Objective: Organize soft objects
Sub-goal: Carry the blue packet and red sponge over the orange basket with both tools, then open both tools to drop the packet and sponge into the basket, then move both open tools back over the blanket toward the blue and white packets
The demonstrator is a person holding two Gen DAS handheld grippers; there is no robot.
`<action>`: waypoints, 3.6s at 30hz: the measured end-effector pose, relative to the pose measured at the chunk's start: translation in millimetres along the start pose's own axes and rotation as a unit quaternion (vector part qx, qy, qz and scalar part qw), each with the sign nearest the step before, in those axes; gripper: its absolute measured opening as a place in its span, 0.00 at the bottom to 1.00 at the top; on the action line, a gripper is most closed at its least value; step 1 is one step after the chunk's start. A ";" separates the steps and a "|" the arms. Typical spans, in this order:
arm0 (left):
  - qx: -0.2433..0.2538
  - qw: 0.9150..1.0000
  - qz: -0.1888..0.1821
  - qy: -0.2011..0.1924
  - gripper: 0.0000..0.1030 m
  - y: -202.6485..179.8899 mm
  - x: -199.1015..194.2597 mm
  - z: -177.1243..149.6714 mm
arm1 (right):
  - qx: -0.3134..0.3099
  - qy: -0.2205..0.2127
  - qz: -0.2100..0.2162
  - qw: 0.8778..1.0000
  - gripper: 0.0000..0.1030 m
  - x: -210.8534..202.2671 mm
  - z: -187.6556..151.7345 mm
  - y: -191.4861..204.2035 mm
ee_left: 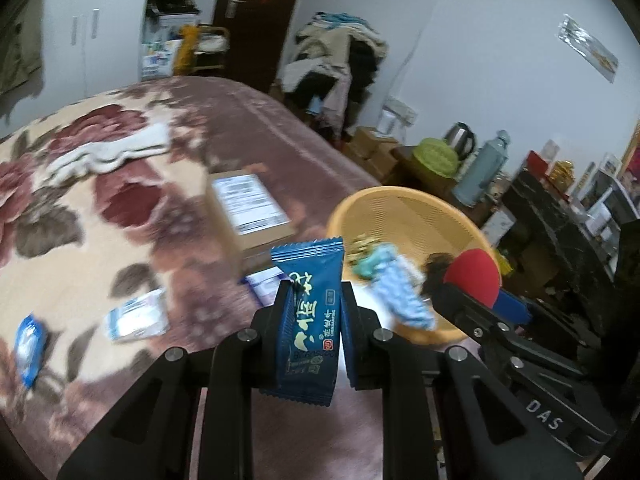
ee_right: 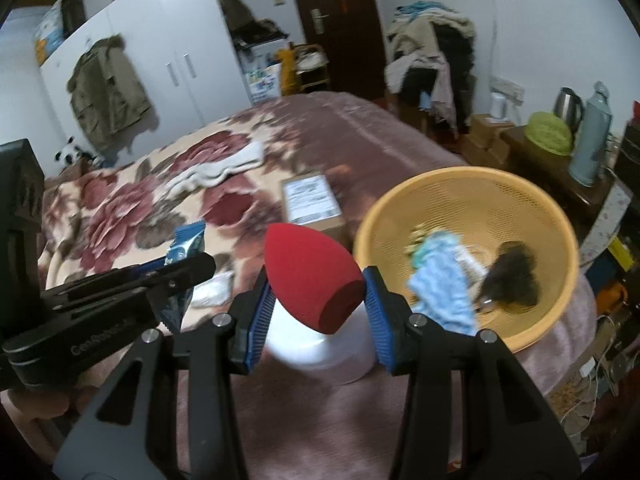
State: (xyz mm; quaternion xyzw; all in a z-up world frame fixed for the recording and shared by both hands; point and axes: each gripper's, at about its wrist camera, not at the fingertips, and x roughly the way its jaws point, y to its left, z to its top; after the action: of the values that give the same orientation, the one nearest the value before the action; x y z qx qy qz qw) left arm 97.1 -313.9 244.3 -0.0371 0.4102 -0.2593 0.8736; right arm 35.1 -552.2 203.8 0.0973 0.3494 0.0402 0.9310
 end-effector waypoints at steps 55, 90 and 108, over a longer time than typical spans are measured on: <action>-0.017 0.998 0.061 -0.012 1.00 60.8 -21.3 -28.4 | 0.018 0.047 -0.065 0.997 1.00 23.5 -8.6 2.4; -0.112 0.984 0.136 0.035 1.00 224.8 -44.7 -132.9 | -0.092 0.116 -0.008 0.989 1.00 74.5 -94.6 163.0; -0.142 0.971 0.182 0.054 1.00 338.9 -44.2 -155.5 | -0.101 0.179 0.006 0.979 1.00 152.5 -121.4 184.7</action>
State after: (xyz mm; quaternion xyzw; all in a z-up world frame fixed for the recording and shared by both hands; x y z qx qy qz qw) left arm 102.5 22.9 78.3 -0.0708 0.4894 -0.0366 0.8684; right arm 68.6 -331.2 55.0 -0.0036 0.5036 0.0977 0.8584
